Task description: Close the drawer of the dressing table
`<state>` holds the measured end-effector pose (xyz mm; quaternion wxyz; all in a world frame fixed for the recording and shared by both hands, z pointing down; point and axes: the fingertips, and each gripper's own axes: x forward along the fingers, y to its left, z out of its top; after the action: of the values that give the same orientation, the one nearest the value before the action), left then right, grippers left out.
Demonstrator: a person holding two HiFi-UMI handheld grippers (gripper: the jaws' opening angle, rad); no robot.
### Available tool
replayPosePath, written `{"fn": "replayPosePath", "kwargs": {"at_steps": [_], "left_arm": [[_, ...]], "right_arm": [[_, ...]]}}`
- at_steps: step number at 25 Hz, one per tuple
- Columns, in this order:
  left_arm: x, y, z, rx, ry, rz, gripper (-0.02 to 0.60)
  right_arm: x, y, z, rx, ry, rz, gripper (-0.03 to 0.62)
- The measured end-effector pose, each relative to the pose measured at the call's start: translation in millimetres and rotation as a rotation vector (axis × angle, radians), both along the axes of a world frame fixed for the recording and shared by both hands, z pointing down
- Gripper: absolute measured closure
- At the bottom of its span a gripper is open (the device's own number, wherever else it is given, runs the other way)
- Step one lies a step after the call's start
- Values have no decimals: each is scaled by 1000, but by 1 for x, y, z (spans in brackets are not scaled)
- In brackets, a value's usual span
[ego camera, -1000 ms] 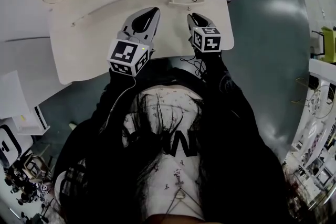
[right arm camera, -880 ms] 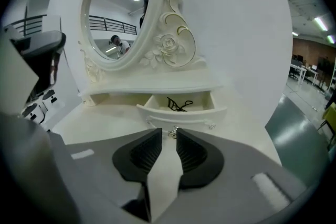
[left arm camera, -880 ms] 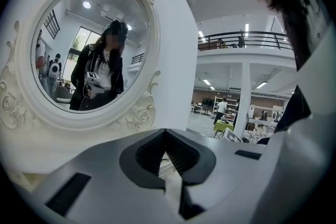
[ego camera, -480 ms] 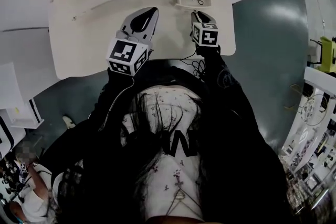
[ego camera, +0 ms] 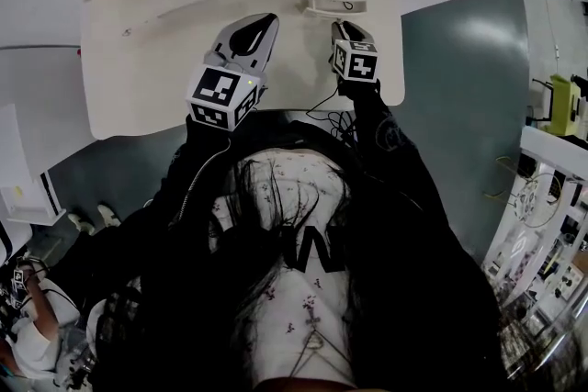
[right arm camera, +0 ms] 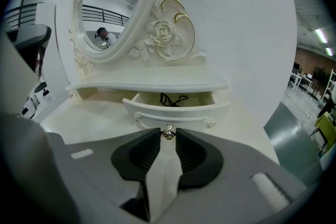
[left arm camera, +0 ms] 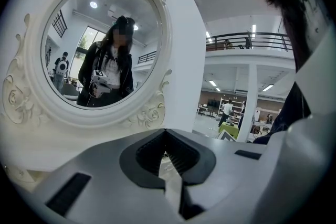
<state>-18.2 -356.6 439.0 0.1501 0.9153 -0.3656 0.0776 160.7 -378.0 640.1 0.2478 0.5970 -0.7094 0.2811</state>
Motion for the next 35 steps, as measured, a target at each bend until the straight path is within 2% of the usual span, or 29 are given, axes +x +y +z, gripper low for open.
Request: {"fn": "replayPosePath", "kwargs": {"at_steps": [17, 28, 35], "left_arm": [[-28, -6, 2, -1, -14, -65, 583], [-35, -6, 5, -7, -11, -71, 583], [-37, -2, 5, -1, -15, -74, 583]], "right_arm": [[4, -33, 1, 45, -44, 54, 491], [6, -44, 6, 46, -64, 66, 484], [5, -50, 18, -25, -42, 111, 488]]}}
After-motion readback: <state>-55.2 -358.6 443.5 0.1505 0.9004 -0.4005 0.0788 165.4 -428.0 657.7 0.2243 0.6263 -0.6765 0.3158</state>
